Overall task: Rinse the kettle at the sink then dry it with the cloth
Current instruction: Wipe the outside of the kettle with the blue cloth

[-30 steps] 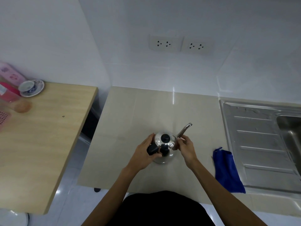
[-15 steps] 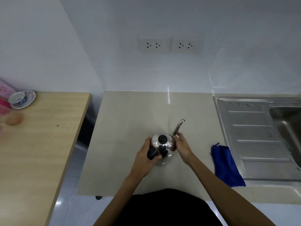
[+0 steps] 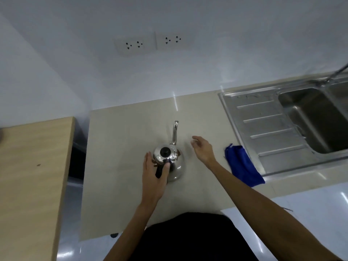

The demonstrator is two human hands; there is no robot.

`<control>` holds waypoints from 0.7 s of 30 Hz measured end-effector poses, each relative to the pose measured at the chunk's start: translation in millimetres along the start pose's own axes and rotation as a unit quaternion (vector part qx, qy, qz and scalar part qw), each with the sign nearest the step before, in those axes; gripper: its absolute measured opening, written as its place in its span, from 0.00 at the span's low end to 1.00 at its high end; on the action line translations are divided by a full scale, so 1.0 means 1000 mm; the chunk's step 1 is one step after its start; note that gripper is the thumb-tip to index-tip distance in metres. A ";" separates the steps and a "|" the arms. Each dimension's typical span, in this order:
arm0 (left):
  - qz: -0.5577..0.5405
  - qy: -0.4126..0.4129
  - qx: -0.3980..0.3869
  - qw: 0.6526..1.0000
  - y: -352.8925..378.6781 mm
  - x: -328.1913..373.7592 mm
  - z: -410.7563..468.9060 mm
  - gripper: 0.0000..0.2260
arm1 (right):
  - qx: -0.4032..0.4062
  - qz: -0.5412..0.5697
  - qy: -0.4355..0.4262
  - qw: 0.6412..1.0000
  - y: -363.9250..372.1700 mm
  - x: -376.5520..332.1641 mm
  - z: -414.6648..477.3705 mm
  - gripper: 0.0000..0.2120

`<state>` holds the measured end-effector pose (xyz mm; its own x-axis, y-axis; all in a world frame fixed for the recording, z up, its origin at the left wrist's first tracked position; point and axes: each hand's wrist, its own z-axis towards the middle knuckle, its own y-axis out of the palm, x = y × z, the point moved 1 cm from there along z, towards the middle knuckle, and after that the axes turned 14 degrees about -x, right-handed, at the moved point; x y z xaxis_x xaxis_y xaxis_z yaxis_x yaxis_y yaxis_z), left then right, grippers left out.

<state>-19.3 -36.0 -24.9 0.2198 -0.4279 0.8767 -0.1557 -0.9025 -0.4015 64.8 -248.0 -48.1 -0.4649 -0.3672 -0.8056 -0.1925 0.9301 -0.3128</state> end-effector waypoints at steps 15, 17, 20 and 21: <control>0.073 0.165 -0.004 0.984 0.005 0.011 0.032 0.20 | 0.153 -0.385 0.073 0.907 -0.092 0.147 -0.064 0.21; 0.071 0.168 -0.001 0.983 0.006 0.011 0.032 0.19 | 0.166 -0.378 0.071 0.908 -0.089 0.148 -0.059 0.20; 0.075 0.172 -0.002 0.982 0.005 0.009 0.033 0.18 | 0.185 -0.363 0.058 0.912 -0.082 0.147 -0.053 0.18; 0.076 0.171 -0.001 0.982 0.005 0.009 0.033 0.18 | 0.189 -0.352 0.056 0.915 -0.080 0.145 -0.049 0.18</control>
<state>13.9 -46.1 -28.2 -0.1422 -0.5168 0.8442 -0.1646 -0.8287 -0.5350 -29.7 -376.3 -114.8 -0.4307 -0.8552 -0.2883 -0.1744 0.3923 -0.9032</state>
